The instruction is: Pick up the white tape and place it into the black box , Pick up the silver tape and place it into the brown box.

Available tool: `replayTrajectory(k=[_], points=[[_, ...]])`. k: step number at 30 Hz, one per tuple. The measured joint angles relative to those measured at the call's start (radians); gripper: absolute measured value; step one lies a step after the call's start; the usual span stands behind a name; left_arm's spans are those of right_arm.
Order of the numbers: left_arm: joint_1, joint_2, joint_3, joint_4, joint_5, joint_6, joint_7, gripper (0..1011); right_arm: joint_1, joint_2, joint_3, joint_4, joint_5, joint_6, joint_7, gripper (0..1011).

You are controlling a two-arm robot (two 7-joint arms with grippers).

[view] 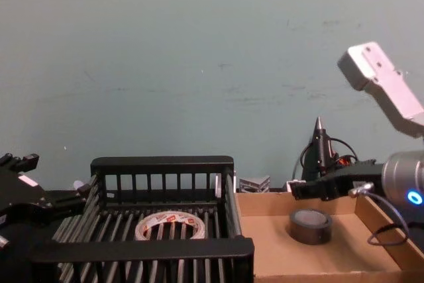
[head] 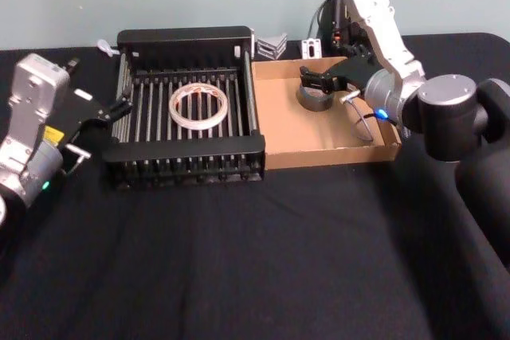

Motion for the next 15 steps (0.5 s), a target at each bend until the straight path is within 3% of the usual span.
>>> replayTrajectory(k=[8,15], points=[[0.0,0.0,0.0,0.0,0.0,0.0,0.0,1001,-0.1,0.042,0.036,-0.167,0.027,-0.022,0.048,1003],[0.0,0.0,0.0,0.0,0.0,0.0,0.0,1001,-0.22,0.109,0.061,-0.325,0.072,-0.077,0.102,1003]])
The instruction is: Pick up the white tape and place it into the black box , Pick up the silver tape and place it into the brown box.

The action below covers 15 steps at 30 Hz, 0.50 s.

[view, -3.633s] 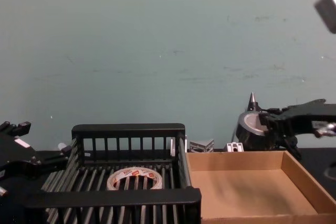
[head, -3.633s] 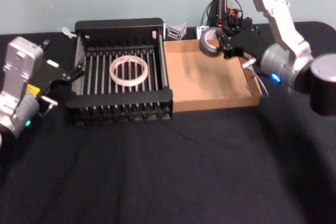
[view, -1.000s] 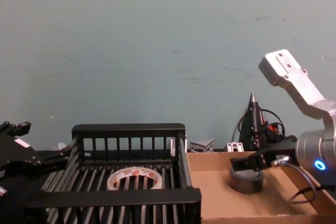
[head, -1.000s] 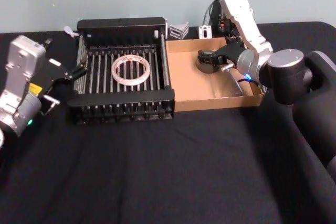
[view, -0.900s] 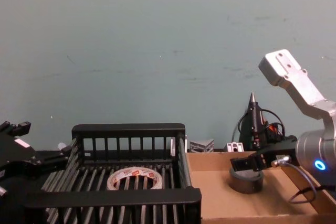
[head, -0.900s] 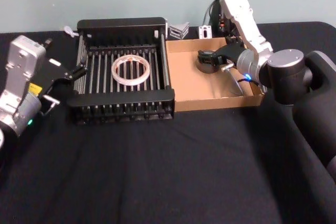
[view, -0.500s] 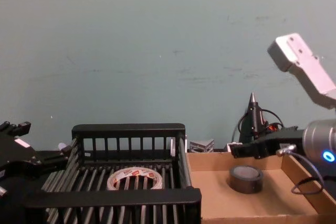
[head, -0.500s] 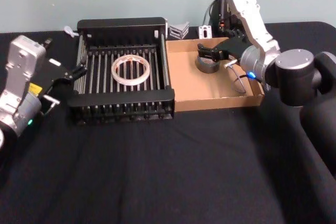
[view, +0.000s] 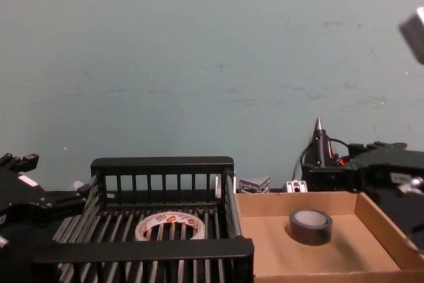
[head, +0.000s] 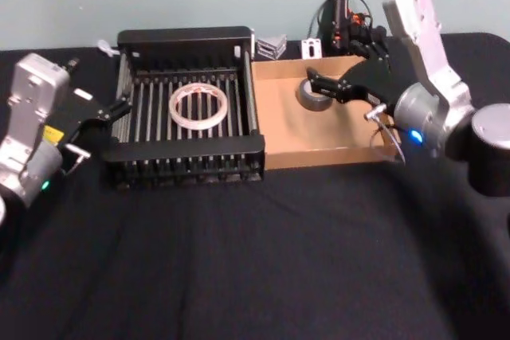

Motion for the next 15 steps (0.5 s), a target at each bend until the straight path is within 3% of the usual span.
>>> replayTrajectory(k=[7,15], points=[[0.0,0.0,0.0,0.0,0.0,0.0,0.0,1001,-0.125,0.082,0.006,-0.115,0.046,-0.12,0.061,1003],[0.0,0.0,0.0,0.0,0.0,0.0,0.0,1001,-0.241,0.136,0.004,-0.179,0.07,-0.244,0.072,1003]])
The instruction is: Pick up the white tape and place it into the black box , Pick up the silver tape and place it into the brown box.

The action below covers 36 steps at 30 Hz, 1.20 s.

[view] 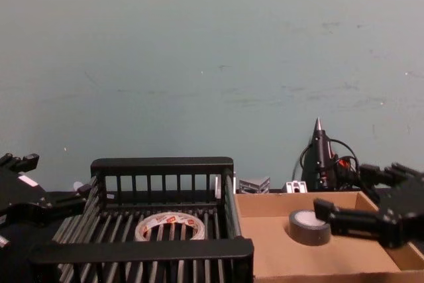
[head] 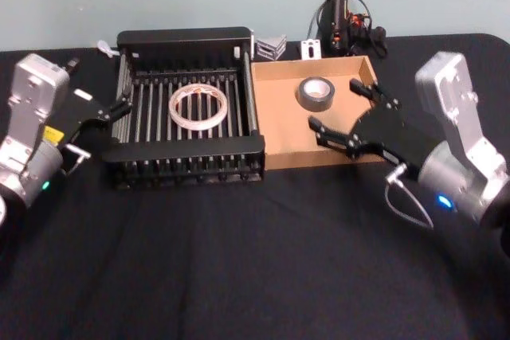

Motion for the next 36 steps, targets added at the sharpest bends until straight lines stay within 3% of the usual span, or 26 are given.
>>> replayTrajectory(k=[6,14,36], points=[[0.0,0.0,0.0,0.0,0.0,0.0,0.0,1001,-0.07,0.026,-0.002,-0.019,0.031,-0.059,0.008,1003],[0.0,0.0,0.0,0.0,0.0,0.0,0.0,1001,-0.129,0.056,-0.017,-0.022,0.055,-0.096,0.025,1003],[0.0,0.0,0.0,0.0,0.0,0.0,0.0,1001,-0.136,0.052,-0.05,0.032,0.04,-0.099,0.009,1003]])
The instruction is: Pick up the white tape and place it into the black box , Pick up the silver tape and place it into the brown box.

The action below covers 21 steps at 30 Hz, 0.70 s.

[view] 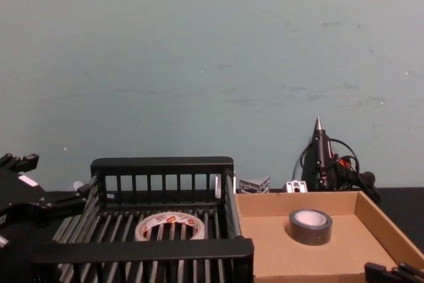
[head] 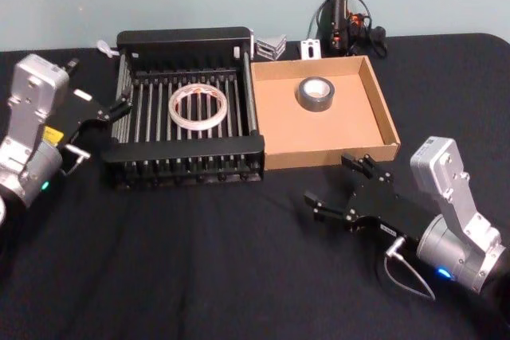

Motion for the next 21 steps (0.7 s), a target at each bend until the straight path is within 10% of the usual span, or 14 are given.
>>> replayTrajectory(k=[21], points=[[0.0,0.0,0.0,0.0,0.0,0.0,0.0,1001,-0.002,0.0,0.001,-0.001,0.0,0.0,0.0,1003]])
